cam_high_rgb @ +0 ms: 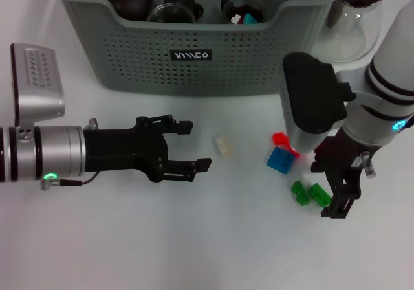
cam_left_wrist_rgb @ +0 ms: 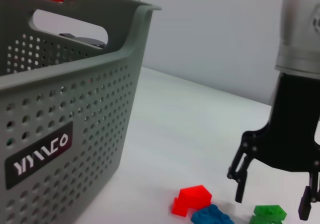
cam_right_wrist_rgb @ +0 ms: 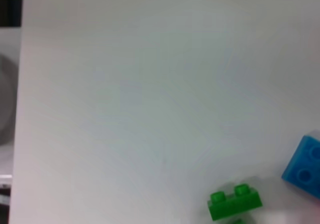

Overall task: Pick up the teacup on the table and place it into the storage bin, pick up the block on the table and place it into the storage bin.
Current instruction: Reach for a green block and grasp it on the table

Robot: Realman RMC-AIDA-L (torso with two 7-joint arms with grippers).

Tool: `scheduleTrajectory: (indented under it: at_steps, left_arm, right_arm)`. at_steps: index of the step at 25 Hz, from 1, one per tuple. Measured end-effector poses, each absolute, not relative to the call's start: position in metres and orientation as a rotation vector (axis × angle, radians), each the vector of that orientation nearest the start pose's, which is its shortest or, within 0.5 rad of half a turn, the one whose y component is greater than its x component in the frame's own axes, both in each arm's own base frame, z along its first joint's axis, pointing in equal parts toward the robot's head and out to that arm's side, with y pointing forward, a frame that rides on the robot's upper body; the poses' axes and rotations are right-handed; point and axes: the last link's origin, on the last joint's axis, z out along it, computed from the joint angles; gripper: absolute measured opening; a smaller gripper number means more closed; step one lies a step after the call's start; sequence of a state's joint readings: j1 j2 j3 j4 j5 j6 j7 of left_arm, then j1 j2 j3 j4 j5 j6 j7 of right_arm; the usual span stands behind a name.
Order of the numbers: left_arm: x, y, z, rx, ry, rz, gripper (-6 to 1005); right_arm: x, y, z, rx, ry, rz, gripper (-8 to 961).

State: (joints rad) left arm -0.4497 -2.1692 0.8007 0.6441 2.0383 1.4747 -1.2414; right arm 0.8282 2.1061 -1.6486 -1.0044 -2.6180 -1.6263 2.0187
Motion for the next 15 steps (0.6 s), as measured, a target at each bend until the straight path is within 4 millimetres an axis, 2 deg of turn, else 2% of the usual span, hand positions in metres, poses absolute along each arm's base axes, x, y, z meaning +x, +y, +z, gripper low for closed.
scheduleTrajectory:
  at_steps: [15]
  left_arm:
    - [-0.2668, 0.3003, -0.0534, -2.787, -0.601, -0.631, 862]
  right_arm:
    - [0.1734, 0.3333, -0.0726, -3.044, -0.148, -1.179, 895]
